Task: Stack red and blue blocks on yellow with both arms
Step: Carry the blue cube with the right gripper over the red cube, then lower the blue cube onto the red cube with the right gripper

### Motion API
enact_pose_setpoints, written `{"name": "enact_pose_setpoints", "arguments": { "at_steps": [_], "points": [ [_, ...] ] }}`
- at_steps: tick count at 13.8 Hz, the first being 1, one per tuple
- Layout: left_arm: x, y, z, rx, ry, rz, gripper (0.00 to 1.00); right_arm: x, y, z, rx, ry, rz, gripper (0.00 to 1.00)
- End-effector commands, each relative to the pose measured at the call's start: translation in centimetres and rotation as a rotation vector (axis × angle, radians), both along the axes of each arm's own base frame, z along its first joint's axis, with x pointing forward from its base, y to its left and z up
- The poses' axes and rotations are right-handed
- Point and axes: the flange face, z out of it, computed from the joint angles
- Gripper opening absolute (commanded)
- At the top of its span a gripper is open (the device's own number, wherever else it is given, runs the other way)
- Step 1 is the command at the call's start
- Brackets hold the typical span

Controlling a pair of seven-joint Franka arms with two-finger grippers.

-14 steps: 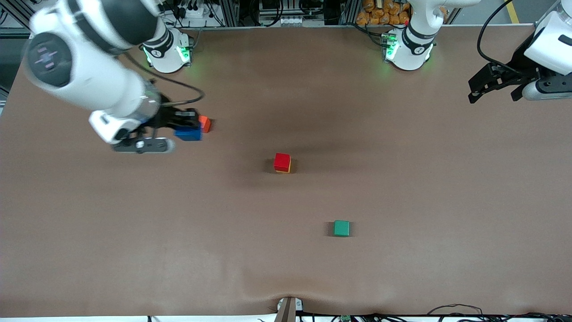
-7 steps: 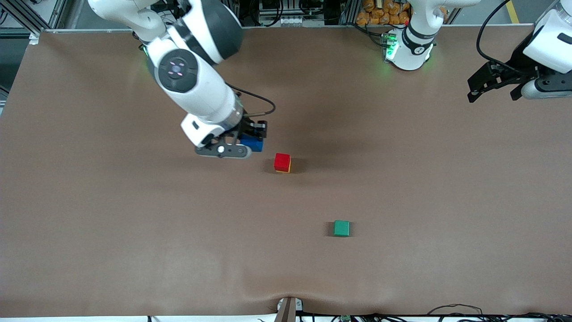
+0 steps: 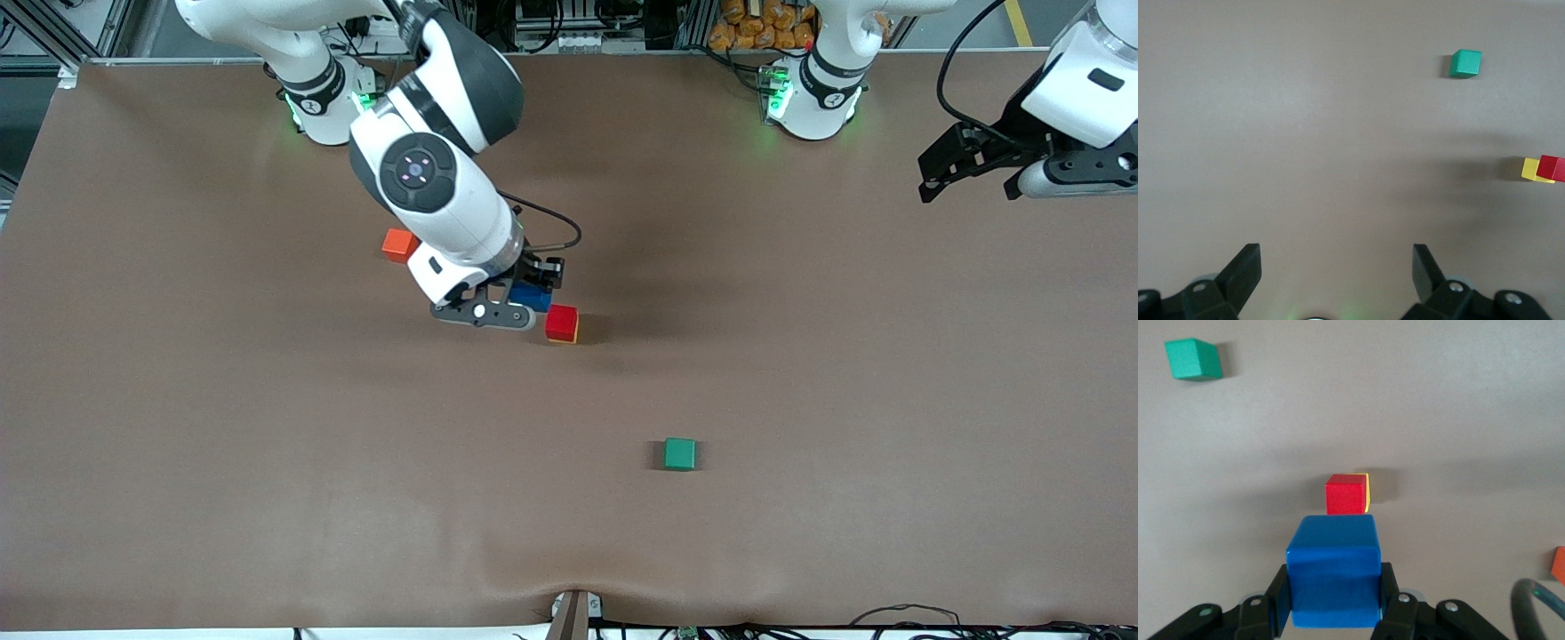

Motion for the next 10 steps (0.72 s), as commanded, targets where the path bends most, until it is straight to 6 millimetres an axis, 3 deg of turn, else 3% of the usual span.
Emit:
{"name": "enact_pose_setpoints", "arguments": {
  "at_steps": [1, 7, 10],
  "points": [
    [-0.5, 0.0, 0.6, -0.007, 0.004, 0.005, 1.0, -0.5, 2.6, -2.3, -0.022, 0.01, 0.011, 0.0],
    [-0.8, 0.7, 0.7, 0.011, 0.018, 0.013, 1.0, -2.1, 5.8, -5.7, -0.097, -0.046, 0.083, 0.0],
    [-0.7, 0.7, 0.6, 0.011, 0.02, 0.014, 1.0, -2.2, 6.1, -6.7, -0.118, -0.056, 0.081, 0.0]
  ]
}}
